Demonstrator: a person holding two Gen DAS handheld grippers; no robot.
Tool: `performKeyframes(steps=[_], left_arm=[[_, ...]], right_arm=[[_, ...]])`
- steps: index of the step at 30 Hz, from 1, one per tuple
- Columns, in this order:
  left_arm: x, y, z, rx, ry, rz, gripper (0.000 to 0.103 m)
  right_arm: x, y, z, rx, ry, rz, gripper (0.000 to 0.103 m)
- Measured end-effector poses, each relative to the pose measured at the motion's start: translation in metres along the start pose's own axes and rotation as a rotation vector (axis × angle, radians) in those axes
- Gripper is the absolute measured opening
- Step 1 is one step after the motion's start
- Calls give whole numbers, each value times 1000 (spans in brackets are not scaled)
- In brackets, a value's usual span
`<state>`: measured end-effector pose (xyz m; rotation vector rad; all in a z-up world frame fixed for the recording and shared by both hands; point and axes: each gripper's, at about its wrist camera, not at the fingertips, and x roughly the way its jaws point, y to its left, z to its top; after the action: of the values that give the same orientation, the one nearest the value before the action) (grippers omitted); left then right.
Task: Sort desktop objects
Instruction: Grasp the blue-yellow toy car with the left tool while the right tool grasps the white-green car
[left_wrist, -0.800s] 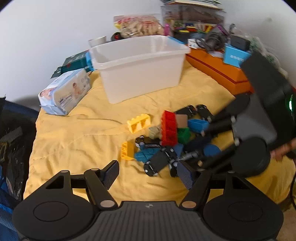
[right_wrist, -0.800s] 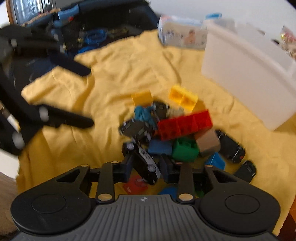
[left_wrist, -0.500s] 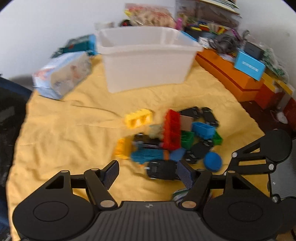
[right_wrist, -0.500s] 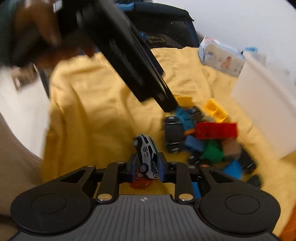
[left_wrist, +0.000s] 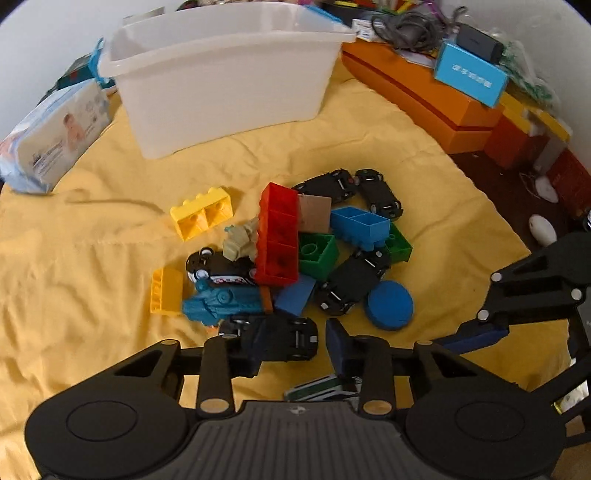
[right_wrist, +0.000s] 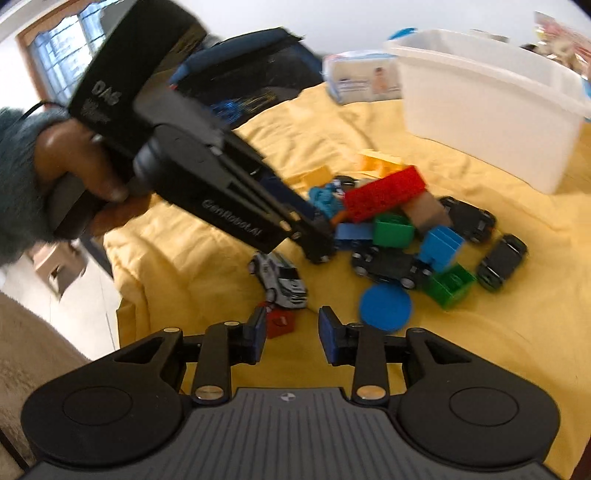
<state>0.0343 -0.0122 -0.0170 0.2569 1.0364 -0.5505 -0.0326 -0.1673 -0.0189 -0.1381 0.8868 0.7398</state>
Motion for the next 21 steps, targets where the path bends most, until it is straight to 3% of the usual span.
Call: performKeyframes(steps=[3,5,6,7,9,12,18,21], left_arm=[[10,-13,0,37,19,54,60],[19,-18,1,56,33,104,63],[18,-19,1,61,19,135,61],[17,-16,0,39,8,146,50],[6,2,-3,-78,-26,107,35],[-12,29,-15,-181,-66,131,25],[-30,70,-46,-323,-54,157,25],[-34,79,-61,-372,-57,162,26]], right_arm=[[-2,-7,1,25,-10,-20,37],[-1,-10,2,36,-11,-28,38],[-2,-11,2,36,-12,-31,38],[-3,-10,1,34,-13,-35,38],[-4,-9,0,25,-12,-41,38],[0,-9,2,18,-14,-41,38],[17,-2,16,-35,10,5,38],[33,3,22,-56,36,51,45]])
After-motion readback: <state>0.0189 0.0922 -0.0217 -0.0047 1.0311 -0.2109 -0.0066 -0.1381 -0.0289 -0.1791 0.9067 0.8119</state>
